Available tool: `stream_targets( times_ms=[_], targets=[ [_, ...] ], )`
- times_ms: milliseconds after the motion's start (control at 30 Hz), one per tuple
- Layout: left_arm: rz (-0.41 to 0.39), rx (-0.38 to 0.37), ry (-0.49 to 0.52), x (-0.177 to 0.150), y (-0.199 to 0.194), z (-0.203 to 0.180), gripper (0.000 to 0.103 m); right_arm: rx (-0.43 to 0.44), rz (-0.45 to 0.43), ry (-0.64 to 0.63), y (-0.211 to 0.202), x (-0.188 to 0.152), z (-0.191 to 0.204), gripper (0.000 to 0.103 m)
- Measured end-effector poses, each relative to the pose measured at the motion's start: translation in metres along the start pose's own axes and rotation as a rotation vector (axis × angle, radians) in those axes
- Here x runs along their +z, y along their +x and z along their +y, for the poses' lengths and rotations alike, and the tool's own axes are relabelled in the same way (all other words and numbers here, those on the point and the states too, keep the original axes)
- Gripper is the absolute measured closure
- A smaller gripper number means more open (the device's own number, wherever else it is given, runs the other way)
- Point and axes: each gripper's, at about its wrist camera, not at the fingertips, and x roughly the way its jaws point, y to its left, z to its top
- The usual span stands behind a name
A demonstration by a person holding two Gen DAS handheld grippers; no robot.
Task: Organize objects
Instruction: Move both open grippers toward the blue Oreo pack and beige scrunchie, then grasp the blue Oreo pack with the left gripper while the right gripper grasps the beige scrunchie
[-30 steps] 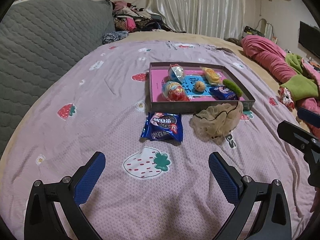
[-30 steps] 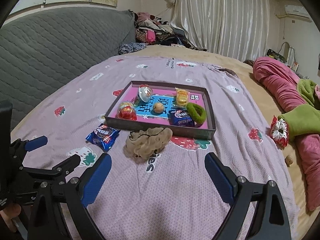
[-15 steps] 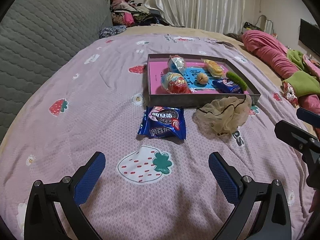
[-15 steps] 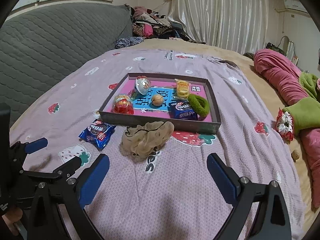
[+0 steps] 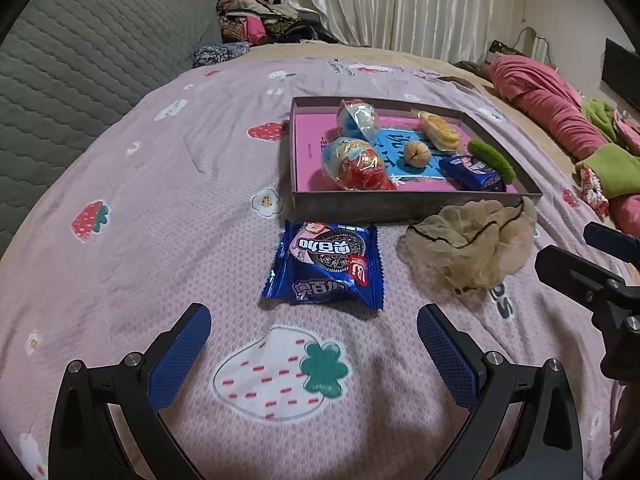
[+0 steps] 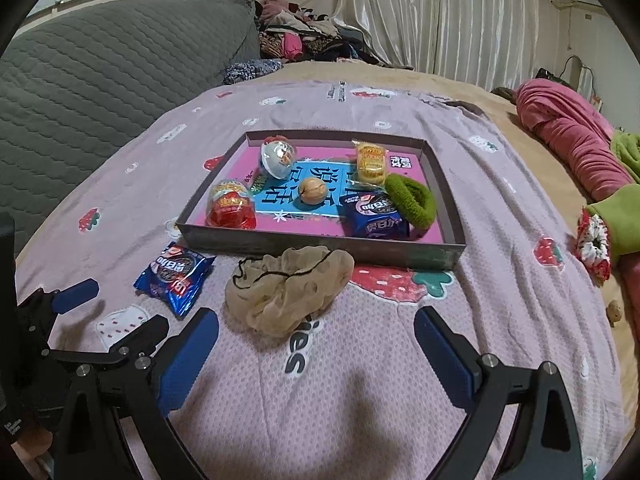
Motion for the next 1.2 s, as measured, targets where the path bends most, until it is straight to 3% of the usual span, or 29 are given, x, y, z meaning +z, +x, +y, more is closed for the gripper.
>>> stream_targets(
  times_ms=[767, 900, 1100, 1200],
  targets=[
    [0.047, -0.026, -0.032, 0.027, 0.066, 0.003, 0.000, 0.047, 0.069, 0.051, 0.073, 0.018, -0.003, 0.004],
    [0.059, -0.028, -0.021, 0.026, 0.071, 0.000, 0.002, 0.065, 0.090, 0.040, 0.086, 0.016, 0.002, 0.027],
    [0.066, -0.033, -0.007, 0.025, 0.074, -0.003, 0.015, 0.101, 0.087, 0.021, 0.089, 0.015, 0.007, 0.061],
    [0.060, -0.040, 0.002, 0.025, 0.072, -0.005, 0.025, 0.121, 0.086, 0.016, 0.088, 0.016, 0.008, 0.073]
  ],
)
